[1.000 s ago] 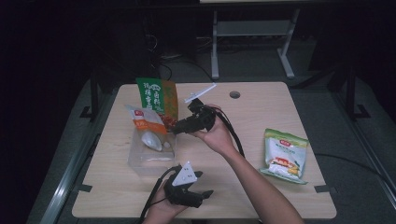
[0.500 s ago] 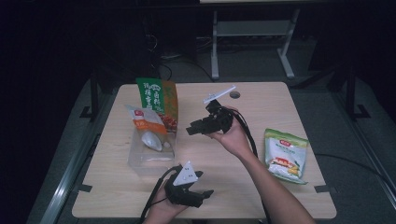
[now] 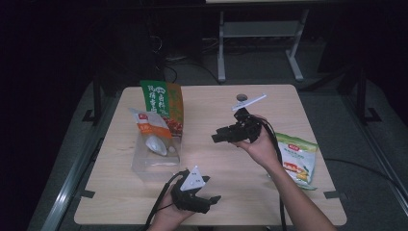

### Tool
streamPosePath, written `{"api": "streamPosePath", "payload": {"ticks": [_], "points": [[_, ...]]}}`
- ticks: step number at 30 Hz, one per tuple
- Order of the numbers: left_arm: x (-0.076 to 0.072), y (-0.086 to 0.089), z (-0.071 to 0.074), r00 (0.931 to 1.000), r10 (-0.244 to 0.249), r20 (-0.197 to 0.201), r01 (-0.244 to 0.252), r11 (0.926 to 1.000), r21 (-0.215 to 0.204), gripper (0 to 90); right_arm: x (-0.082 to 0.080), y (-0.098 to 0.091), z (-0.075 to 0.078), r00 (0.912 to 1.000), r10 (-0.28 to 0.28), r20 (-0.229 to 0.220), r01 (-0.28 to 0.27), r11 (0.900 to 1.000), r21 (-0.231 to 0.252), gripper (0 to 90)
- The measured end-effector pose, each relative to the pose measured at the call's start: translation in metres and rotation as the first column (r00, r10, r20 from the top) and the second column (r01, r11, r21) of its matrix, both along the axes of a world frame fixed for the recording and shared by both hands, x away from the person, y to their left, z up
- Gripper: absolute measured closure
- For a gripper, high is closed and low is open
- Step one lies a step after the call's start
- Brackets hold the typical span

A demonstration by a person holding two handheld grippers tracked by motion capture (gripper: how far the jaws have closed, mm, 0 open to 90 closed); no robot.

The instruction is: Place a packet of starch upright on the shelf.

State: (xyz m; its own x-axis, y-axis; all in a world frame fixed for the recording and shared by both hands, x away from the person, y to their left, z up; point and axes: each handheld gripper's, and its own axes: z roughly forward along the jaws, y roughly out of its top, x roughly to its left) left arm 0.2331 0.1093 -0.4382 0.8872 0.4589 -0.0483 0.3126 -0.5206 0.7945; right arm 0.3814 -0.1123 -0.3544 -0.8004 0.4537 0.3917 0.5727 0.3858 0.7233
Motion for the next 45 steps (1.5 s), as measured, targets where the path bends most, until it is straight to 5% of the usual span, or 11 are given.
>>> {"api": "streamPosePath", "payload": {"ticks": [25, 35, 45], "points": [[0.006, -0.018, 0.000, 0.9999, -0.014, -0.001, 0.014, 0.9999, 0.003, 26.8, -0.021, -0.086, -0.012, 0.9916, -0.126, -0.030, 0.125, 0.9920, -0.017, 50.4], [0.011, -0.032, 0.003, 0.9997, -0.024, 0.004, 0.024, 0.9997, -0.002, 26.8, -0.032, -0.123, -0.019, 0.9814, -0.187, -0.041, 0.185, 0.9815, -0.048, 48.4], [0.021, -0.063, 0.008, 0.9982, -0.059, 0.011, 0.059, 0.9983, 0.002, 28.1, -0.043, -0.157, -0.029, 0.9672, -0.249, -0.050, 0.244, 0.9661, -0.084, 46.4]]}}
